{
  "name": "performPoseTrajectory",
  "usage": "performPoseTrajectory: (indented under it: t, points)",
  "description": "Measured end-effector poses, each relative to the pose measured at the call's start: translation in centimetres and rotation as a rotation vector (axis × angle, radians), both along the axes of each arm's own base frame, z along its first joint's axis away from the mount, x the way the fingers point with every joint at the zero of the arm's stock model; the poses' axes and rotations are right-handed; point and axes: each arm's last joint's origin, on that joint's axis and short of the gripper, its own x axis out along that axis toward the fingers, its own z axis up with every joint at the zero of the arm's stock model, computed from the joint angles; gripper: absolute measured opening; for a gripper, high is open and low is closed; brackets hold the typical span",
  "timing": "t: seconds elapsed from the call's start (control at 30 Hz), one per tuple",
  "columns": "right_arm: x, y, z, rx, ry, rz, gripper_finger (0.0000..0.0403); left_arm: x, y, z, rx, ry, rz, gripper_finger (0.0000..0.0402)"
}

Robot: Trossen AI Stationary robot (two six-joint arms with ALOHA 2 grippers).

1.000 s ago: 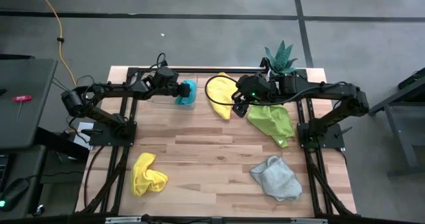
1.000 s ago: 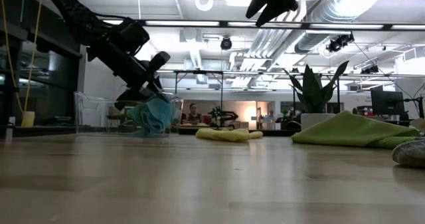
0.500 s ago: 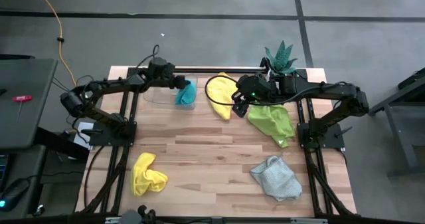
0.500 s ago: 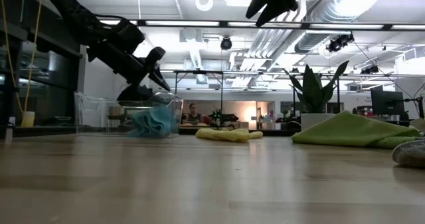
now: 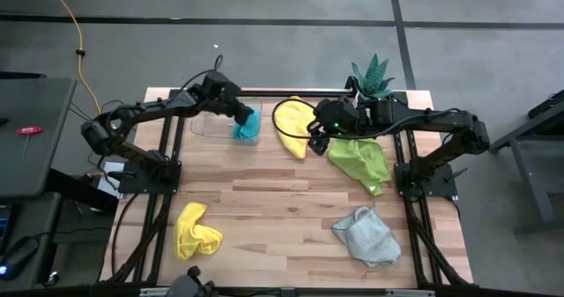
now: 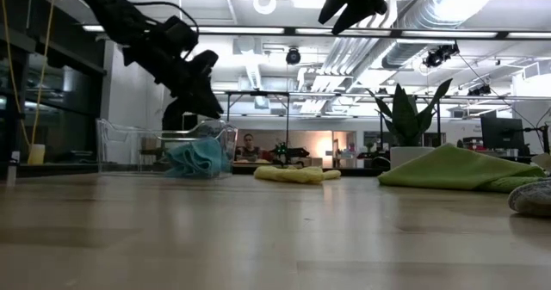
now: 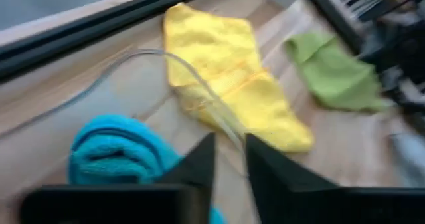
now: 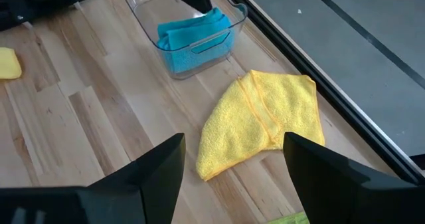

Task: Fold microfiber towels
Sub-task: Put the blue towel into the transparent bin

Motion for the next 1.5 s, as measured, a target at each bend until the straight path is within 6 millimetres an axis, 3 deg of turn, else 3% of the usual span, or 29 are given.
performPoseTrajectory:
  t: [0.07, 0.4, 0.6, 0.73, 1.2, 1.37, 1.5]
  points:
    - [0.0, 0.0, 0.0, 0.0, 0.0, 0.0, 0.0247, 0.3, 0.0, -0.6, 0.015, 0.04, 0.003, 0.0015]
    - [0.0, 0.0, 0.0, 0.002, -0.001, -0.003, 0.0247, 1.0, 0.5, -5.1, -0.068, 0.237, 0.013, 0.0001]
    - [0.0, 0.0, 0.0, 0.003, -0.001, -0.003, 0.0247, -0.1, -0.2, -6.0, -0.071, 0.446, 0.026, 0.0]
    - [0.0, 0.0, 0.0, 0.003, -0.001, -0.003, 0.0247, -0.1, -0.3, -6.0, -0.063, 0.47, 0.006, 0.0]
    - [0.0, 0.0, 0.0, 0.003, -0.001, -0.003, 0.0247, 1.5, -0.4, -5.0, -0.09, 0.252, -0.108, 0.0]
    - [0.0, 0.0, 0.0, 0.002, -0.001, -0.003, 0.0247, 1.1, 0.0, -1.6, -0.008, 0.263, -0.119, 0.0]
    - [0.0, 0.0, 0.0, 0.003, -0.001, -0.003, 0.0247, 0.0, -0.4, 0.7, 0.12, 0.425, -0.143, 0.0]
